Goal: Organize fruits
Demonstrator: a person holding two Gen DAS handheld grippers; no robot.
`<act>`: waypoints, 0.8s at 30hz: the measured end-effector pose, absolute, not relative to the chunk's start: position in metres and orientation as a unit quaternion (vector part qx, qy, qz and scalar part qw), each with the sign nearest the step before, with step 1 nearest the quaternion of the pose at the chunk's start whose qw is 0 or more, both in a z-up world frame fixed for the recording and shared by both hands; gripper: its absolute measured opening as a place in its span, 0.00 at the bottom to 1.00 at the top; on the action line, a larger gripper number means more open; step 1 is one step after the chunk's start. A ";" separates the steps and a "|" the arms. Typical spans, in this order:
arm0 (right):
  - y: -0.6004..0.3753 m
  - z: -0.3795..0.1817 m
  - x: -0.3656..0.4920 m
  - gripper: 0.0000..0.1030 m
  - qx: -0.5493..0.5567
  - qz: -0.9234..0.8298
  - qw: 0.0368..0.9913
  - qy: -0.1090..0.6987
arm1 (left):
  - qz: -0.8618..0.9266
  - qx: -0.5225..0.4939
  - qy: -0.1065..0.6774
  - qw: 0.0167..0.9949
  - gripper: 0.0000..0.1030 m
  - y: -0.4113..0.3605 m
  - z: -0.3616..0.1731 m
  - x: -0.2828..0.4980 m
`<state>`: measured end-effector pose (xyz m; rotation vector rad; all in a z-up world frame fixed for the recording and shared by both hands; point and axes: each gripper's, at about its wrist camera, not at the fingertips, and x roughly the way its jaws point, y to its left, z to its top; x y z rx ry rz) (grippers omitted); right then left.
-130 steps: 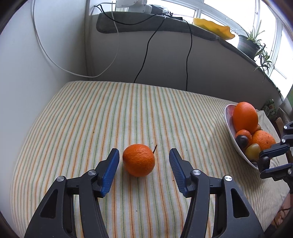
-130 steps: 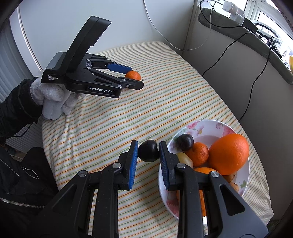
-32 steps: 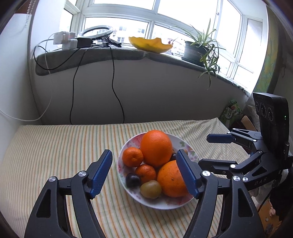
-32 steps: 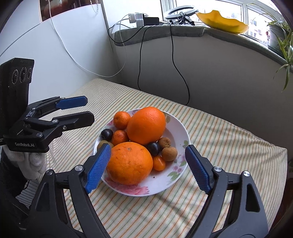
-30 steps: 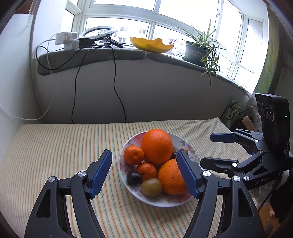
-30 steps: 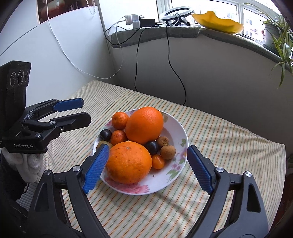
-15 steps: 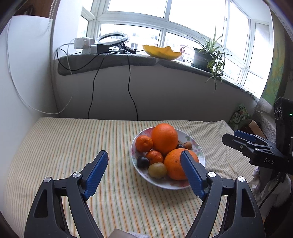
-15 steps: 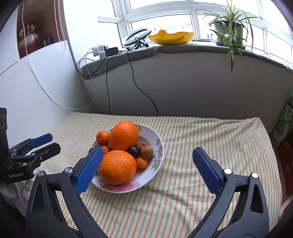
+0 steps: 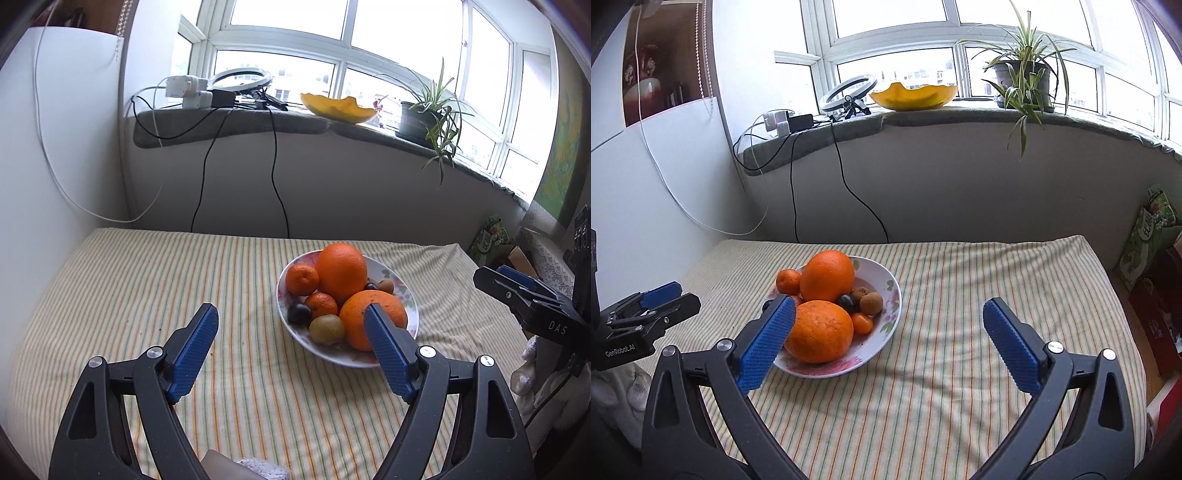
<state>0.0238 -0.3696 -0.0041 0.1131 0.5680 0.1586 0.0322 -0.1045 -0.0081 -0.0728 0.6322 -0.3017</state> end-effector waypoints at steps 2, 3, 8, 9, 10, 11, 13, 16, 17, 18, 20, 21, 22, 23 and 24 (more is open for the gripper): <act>-0.370 -0.004 0.023 1.00 0.055 0.077 0.956 0.279 | -0.146 -0.033 0.310 0.939 0.79 -0.106 -0.009 0.031; -0.369 -0.004 0.023 1.00 0.054 0.078 0.956 0.279 | -0.146 -0.033 0.310 0.939 0.79 -0.106 -0.009 0.030; -0.370 -0.003 0.020 1.00 0.054 0.078 0.957 0.275 | -0.146 -0.029 0.306 0.940 0.79 -0.109 -0.007 0.029; -0.370 -0.003 0.019 1.00 0.055 0.077 0.957 0.275 | -0.146 -0.028 0.306 0.940 0.79 -0.109 -0.007 0.029; -0.371 -0.003 0.019 1.00 0.056 0.077 0.957 0.275 | -0.146 -0.028 0.305 0.941 0.79 -0.110 -0.006 0.028; -0.371 -0.003 0.019 1.00 0.057 0.077 0.957 0.274 | -0.146 -0.028 0.304 0.941 0.79 -0.110 -0.006 0.028; -0.371 -0.003 0.018 1.00 0.059 0.077 0.957 0.274 | -0.146 -0.026 0.303 0.941 0.79 -0.111 -0.006 0.027; -0.371 -0.003 0.017 1.00 0.055 0.076 0.957 0.273 | -0.147 -0.027 0.302 0.941 0.79 -0.112 -0.005 0.026; -0.371 -0.003 0.017 1.00 0.053 0.076 0.958 0.272 | -0.147 -0.027 0.302 0.941 0.79 -0.112 -0.005 0.026; -0.370 -0.002 0.016 1.00 0.052 0.076 0.958 0.271 | -0.148 -0.027 0.302 0.941 0.79 -0.112 -0.005 0.025; -0.370 -0.001 0.016 1.00 0.052 0.079 0.958 0.271 | -0.148 -0.026 0.301 0.942 0.79 -0.112 -0.005 0.025; -0.370 -0.001 0.015 1.00 0.052 0.079 0.958 0.270 | -0.149 -0.027 0.302 0.941 0.79 -0.112 -0.005 0.025; -0.370 -0.001 0.015 1.00 0.052 0.078 0.959 0.269 | -0.149 -0.027 0.302 0.941 0.79 -0.112 -0.005 0.024; -0.370 -0.001 0.015 1.00 0.051 0.079 0.959 0.269 | -0.148 -0.027 0.302 0.941 0.79 -0.112 -0.005 0.025; -0.370 -0.001 0.015 1.00 0.052 0.080 0.959 0.269 | -0.148 -0.027 0.301 0.942 0.79 -0.112 -0.005 0.024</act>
